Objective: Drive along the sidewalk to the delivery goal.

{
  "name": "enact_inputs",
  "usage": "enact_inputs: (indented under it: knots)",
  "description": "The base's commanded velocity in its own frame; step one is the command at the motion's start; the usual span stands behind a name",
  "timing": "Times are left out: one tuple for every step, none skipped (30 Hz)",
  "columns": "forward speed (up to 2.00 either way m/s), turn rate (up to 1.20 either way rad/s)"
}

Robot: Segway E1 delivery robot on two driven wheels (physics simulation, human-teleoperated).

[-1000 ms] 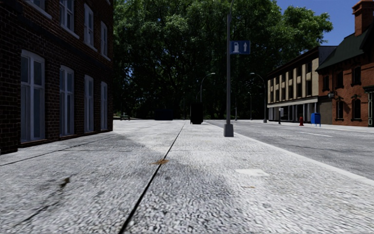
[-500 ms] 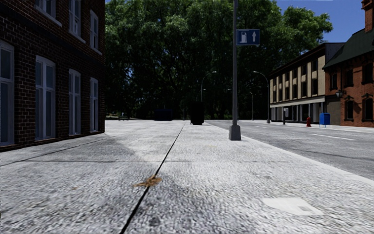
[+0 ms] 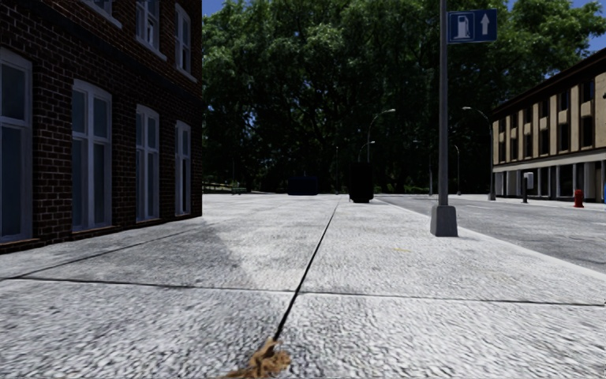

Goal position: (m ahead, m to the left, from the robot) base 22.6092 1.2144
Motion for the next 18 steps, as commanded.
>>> enact_inputs:
  knots:
    - [2.00,0.00]
    - [2.00,0.00]
    - [2.00,0.00]
    - [2.00,0.00]
    - [2.00,0.00]
    - [2.00,0.00]
    - [2.00,0.00]
    - [2.00,0.00]
    - [2.00,0.00]
    - [2.00,0.00]
    - [2.00,0.00]
    - [2.00,0.00]
    - [2.00,0.00]
    - [2.00,0.00]
    - [2.00,0.00]
    - [2.00,0.00]
    - [2.00,0.00]
    - [2.00,0.00]
